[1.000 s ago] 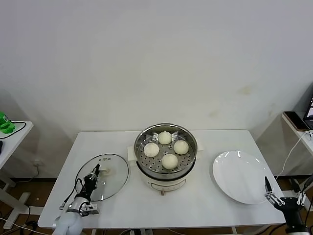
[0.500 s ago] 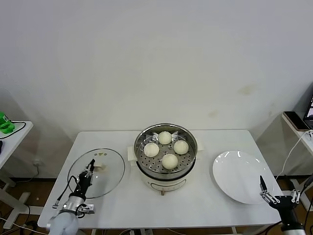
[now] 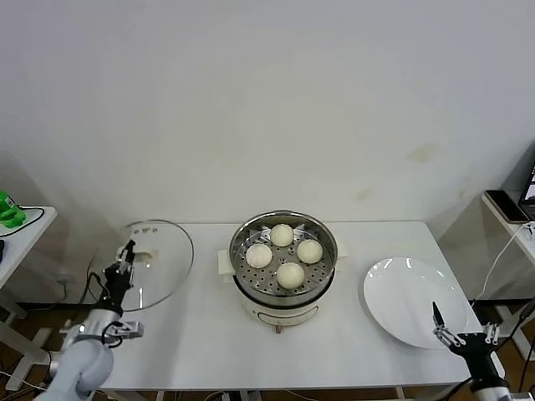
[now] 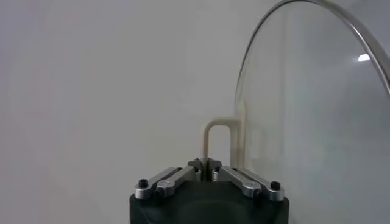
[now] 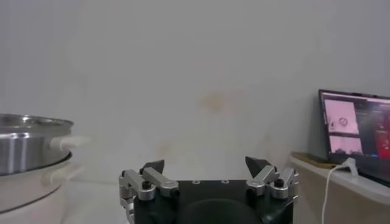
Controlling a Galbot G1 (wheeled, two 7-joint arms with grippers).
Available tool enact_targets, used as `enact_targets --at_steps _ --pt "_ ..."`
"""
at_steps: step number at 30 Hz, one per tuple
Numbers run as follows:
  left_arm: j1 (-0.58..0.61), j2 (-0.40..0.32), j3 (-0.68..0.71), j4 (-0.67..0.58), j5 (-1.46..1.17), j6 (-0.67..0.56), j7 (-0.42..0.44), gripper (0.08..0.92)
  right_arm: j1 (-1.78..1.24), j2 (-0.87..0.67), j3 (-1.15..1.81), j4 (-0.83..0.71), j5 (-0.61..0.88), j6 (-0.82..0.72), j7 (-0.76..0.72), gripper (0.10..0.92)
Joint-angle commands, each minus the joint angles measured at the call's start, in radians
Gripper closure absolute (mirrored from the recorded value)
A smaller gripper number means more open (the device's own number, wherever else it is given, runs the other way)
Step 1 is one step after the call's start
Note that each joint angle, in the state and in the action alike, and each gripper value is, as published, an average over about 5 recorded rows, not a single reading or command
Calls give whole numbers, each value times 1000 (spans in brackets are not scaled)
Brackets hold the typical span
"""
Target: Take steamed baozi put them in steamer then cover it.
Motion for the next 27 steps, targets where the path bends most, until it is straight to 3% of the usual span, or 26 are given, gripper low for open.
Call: enact_targets --at_steps 1,7,12,18,27 --pt "-44 146 59 -214 -151 177 132 869 4 23 -9 6 -105 -18 17 203" --pt "-124 141 208 -255 -181 294 177 869 14 48 -22 0 -153 -15 28 202" --pt "-265 105 351 -263 -180 397 220 869 32 69 -32 -12 -181 -14 37 203" --pt "-403 23 493 -259 -73 486 296 869 44 86 -40 -18 -206 -5 45 203" --pt "-442 -129 617 -228 161 504 406 869 58 100 -52 -36 -227 1 51 203"
